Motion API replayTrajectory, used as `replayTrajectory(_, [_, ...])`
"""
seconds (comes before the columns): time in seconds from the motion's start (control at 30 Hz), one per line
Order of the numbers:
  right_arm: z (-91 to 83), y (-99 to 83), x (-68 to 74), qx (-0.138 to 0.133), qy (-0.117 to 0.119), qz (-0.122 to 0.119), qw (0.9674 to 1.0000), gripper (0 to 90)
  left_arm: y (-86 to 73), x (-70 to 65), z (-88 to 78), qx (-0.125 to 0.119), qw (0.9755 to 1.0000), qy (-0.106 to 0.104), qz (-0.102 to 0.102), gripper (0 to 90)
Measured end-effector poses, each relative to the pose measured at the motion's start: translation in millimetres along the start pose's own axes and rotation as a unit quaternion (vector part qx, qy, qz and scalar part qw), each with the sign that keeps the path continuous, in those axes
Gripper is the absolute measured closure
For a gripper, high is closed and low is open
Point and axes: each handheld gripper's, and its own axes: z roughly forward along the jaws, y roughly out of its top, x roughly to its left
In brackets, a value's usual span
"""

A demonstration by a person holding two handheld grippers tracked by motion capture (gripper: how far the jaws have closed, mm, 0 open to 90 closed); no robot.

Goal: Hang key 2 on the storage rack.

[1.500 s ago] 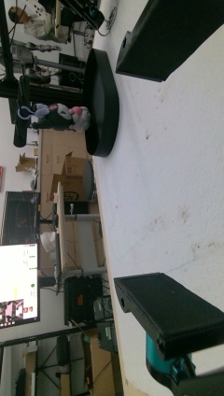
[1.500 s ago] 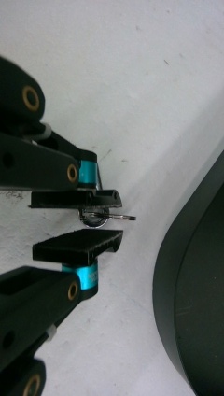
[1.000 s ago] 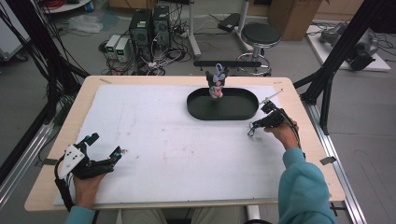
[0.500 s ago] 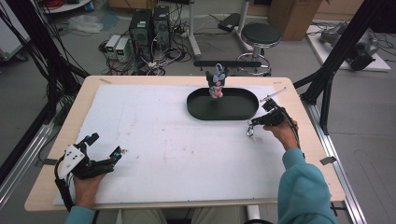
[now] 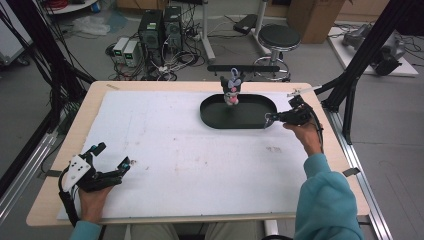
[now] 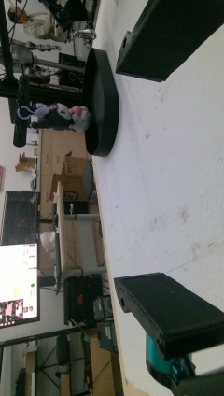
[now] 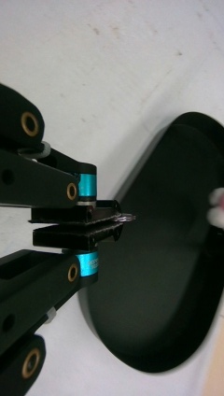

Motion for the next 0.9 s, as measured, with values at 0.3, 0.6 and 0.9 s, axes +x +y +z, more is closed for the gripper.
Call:
replayTrajectory(0.3, [-17.0, 29.1, 7.9, -0.037, -0.001, -0.011, 0.9993, 89.1, 0.0, 0.0, 0.0, -0.001, 1.0000, 0.000, 0.000, 1.7])
replayTrajectory(0.6, [-22.0, 47.1, 12.5, -0.062, -0.003, -0.019, 0.9979, 89.1, -0.1, 0.1, 0.0, -0.001, 1.0000, -0.001, -0.001, 1.7])
replayTrajectory(0.9, [-23.6, 71.9, 15.1, -0.074, -0.006, -0.031, 0.9968, 89.1, 0.0, 0.4, 0.1, -0.002, 1.0000, -0.001, -0.002, 1.7])
